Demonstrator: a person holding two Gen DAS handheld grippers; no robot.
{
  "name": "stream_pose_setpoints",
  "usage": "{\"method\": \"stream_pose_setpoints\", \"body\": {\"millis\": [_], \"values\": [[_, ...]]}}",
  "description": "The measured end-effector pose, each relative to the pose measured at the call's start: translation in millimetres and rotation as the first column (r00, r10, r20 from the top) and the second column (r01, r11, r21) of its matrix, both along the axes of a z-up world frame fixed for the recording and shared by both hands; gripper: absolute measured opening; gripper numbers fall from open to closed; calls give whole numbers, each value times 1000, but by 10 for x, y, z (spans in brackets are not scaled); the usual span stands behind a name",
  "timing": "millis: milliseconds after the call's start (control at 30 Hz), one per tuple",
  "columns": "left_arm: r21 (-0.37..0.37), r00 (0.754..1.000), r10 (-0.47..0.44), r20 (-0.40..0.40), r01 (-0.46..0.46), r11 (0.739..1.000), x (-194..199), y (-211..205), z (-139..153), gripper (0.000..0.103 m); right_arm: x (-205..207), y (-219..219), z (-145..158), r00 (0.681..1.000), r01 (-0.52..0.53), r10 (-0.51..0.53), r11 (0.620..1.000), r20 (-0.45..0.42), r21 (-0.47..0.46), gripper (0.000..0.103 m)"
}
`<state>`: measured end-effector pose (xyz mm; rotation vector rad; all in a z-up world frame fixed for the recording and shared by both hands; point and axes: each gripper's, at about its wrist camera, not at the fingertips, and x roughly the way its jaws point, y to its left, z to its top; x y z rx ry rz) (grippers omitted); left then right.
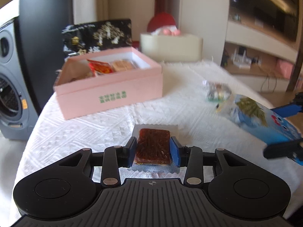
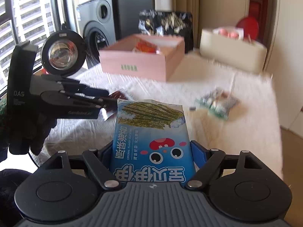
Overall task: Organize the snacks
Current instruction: 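Lift the blue seaweed bag with right tool while left tool holds the jerky packet, then carry the jerky and seaweed bag over the pink box with both tools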
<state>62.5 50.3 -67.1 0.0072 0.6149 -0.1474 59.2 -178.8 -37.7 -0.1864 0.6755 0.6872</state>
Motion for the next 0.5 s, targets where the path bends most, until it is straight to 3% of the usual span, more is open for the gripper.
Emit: {"method": "stream_pose_setpoints", "body": {"millis": [133, 233, 300, 400, 500], "values": [[-17, 991, 21, 131, -19, 1000, -39, 189, 487, 43, 66, -41, 419, 993, -6, -4, 997, 119, 82, 81], [18, 958, 69, 277, -77, 997, 143, 329, 945, 43, 295, 47, 855, 974, -2, -33, 988, 224, 155, 82], [20, 931, 109, 349, -123, 992, 326, 424, 1177, 43, 586, 189, 1110, 968, -8, -43, 979, 246, 202, 82], [-56, 931, 162, 327, -152, 987, 747, 632, 1253, 43, 1170, 524, 1312, 982, -2, -42, 973, 184, 233, 82], [-187, 958, 191, 216, -152, 971, 1183, 884, 1027, 43, 1711, 876, 1279, 994, 23, -49, 967, 95, 255, 82]]}}
